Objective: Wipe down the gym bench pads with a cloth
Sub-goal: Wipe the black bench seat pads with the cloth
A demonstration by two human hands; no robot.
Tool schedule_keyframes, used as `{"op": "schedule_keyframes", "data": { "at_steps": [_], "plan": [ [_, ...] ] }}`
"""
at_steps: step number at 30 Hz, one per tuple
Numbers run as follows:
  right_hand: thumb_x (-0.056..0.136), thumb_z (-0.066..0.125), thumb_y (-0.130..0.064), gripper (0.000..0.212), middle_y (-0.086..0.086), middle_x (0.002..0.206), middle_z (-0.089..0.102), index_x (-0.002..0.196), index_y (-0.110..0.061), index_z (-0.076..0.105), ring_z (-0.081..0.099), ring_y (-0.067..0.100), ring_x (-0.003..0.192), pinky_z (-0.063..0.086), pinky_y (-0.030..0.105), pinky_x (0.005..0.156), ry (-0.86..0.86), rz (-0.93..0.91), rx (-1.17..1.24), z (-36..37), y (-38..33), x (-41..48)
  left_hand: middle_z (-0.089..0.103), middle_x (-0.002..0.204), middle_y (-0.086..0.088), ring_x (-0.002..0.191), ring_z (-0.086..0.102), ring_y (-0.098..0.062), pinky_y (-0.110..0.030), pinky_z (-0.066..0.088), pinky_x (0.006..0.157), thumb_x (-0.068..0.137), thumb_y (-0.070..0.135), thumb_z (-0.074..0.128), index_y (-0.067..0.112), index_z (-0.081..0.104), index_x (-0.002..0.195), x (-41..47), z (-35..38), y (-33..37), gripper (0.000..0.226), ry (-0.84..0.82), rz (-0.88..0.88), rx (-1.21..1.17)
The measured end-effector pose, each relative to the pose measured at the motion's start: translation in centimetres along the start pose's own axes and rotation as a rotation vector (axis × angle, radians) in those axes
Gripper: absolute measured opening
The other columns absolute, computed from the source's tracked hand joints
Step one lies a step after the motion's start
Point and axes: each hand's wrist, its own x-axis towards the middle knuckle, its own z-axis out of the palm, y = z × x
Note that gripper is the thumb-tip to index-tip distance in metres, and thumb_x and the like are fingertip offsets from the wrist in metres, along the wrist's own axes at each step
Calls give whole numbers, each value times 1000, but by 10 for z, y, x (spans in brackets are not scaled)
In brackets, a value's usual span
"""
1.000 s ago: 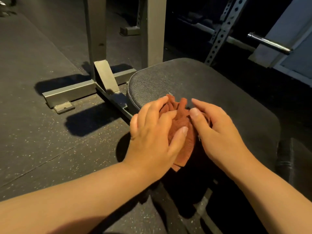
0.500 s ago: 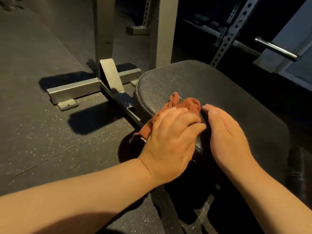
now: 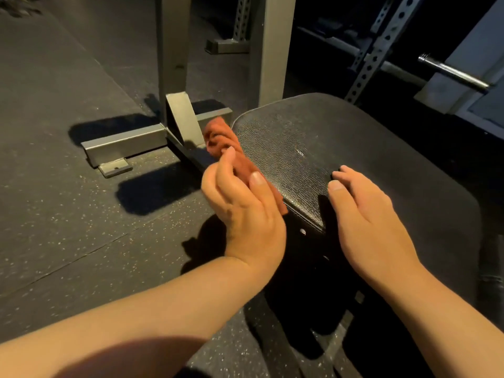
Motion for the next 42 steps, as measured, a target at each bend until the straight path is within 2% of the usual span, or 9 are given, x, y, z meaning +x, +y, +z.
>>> {"op": "schedule_keyframes", "data": {
  "at_steps": [2, 5, 10, 15, 23, 31, 34, 36, 42],
  "plan": [
    [96, 33, -60, 54, -24, 153, 38, 139, -34, 50, 27, 1, 143, 27, 33, 113, 0, -4, -15, 1, 0, 0, 35, 135, -25, 114, 49, 3, -19, 37, 105, 101, 28, 37, 9, 24, 141, -30, 0, -3, 46, -111, -36, -67],
    [91, 30, -63, 59, -24, 152, 38, 139, -35, 50, 28, 1, 143, 28, 38, 117, 1, -19, -29, 0, -1, -1, 58, 102, -14, 65, 61, -9, -24, 52, 70, 101, 22, 39, 19, 27, 119, -42, -6, -3, 21, -240, -163, -233],
    [90, 30, -63, 57, -27, 149, 39, 137, -37, 50, 26, -1, 141, 25, 31, 108, 6, -13, -26, 0, -2, 0, 40, 88, 11, 79, 49, 19, -2, 40, 70, 105, 3, 34, 9, 30, 109, -5, -16, 15, 8, -154, -219, -246],
    [101, 38, -54, 45, -25, 151, 38, 139, -35, 49, 27, 1, 142, 25, 30, 106, 7, -10, -64, 1, -1, -1, 53, 69, 12, 58, 56, -3, -16, 45, 56, 105, 8, 34, 19, 33, 103, -29, -22, 18, 12, -295, -232, -356],
    [100, 36, -58, 45, -31, 151, 35, 141, -39, 46, 23, -3, 142, 24, 30, 104, -14, -1, -31, -1, 0, -2, 44, 74, 12, 69, 54, 16, -3, 41, 65, 107, 6, 32, 20, 38, 88, -8, -25, 25, 24, -154, -223, -267],
    [99, 35, -59, 51, -24, 152, 38, 141, -34, 48, 28, 2, 142, 26, 31, 106, 14, -8, -66, 2, -3, -2, 58, 77, 20, 60, 53, 11, -9, 42, 56, 108, 11, 25, 3, 39, 109, 29, -6, 9, 16, -6, -418, -439],
    [99, 38, -57, 47, -22, 150, 40, 139, -33, 49, 33, 5, 141, 29, 33, 104, 38, 0, -79, 3, -4, -2, 65, 85, 2, 79, 63, -13, -35, 53, 79, 104, 25, 32, 22, 34, 102, -20, -6, 5, 5, -172, -216, -248],
    [99, 39, -58, 47, -24, 149, 42, 137, -34, 50, 34, 5, 140, 30, 32, 103, 40, -2, -61, 3, -4, -2, 54, 95, -13, 93, 59, -8, -29, 46, 91, 102, 25, 40, 24, 33, 100, -40, -9, 0, 8, -255, -106, -158],
    [90, 31, -65, 57, -29, 145, 40, 137, -38, 48, 30, -1, 139, 28, 31, 103, 36, 6, -6, 3, -4, -3, 63, 73, 25, 63, 60, 4, -11, 45, 65, 106, 10, 32, 29, 31, 99, -13, -24, 14, 20, -240, -175, -320]
  ]
}}
